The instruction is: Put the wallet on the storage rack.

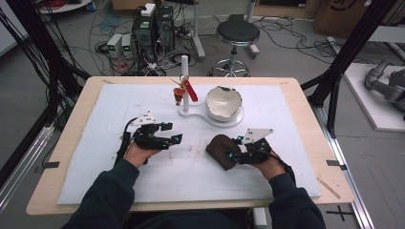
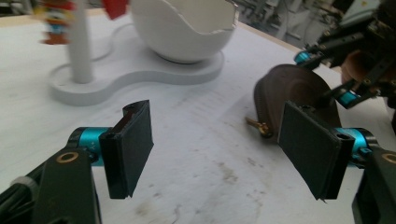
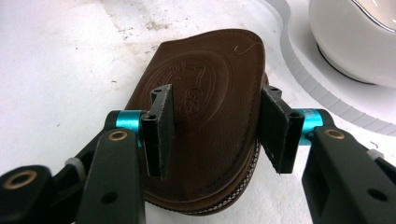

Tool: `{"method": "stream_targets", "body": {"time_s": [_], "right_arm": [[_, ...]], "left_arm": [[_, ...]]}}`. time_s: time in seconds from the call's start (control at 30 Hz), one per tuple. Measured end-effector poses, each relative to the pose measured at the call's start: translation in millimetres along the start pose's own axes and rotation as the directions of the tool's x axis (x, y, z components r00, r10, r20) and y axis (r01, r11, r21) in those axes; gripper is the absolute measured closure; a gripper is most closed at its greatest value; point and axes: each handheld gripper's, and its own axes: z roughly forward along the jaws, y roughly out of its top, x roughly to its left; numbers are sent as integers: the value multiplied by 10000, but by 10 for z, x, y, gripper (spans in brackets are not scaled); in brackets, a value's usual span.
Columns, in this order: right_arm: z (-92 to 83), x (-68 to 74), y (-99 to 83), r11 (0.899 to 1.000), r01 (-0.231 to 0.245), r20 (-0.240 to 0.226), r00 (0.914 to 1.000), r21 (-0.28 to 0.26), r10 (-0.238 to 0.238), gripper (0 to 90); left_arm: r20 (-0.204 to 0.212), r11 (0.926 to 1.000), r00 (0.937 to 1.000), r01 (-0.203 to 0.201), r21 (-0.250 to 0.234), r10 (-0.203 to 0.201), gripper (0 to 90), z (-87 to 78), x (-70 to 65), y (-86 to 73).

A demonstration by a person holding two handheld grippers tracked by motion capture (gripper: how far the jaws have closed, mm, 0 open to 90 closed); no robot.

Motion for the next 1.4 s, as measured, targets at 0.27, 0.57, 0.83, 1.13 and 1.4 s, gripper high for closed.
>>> {"method": "stream_targets", "body": {"time_s": [0.27,0.57,0.83,1.13,1.4], "right_arm": [[4,65,45,9961,829,-39,9965,-295,-831,548],[18,118,91,9862,1580,97,9874,-500,-1577,577],[25,117,91,9874,1498,65,9887,-510,-1497,580],[101,9,35,9980,-382,-377,9986,-513,363,432],[171,-184,-89,9491,-3136,-2012,9319,-294,3017,344]], "left_arm": [[1122,9968,9932,219,769,-304,327,435,-87,12],[2051,9884,9786,-154,1514,-162,400,716,-208,9],[2454,9798,9688,-806,1833,338,646,797,-270,-13],[2437,9734,9656,-1374,1833,904,685,755,-302,8],[2469,9686,9593,-1818,1697,1368,705,724,-326,23]]}}
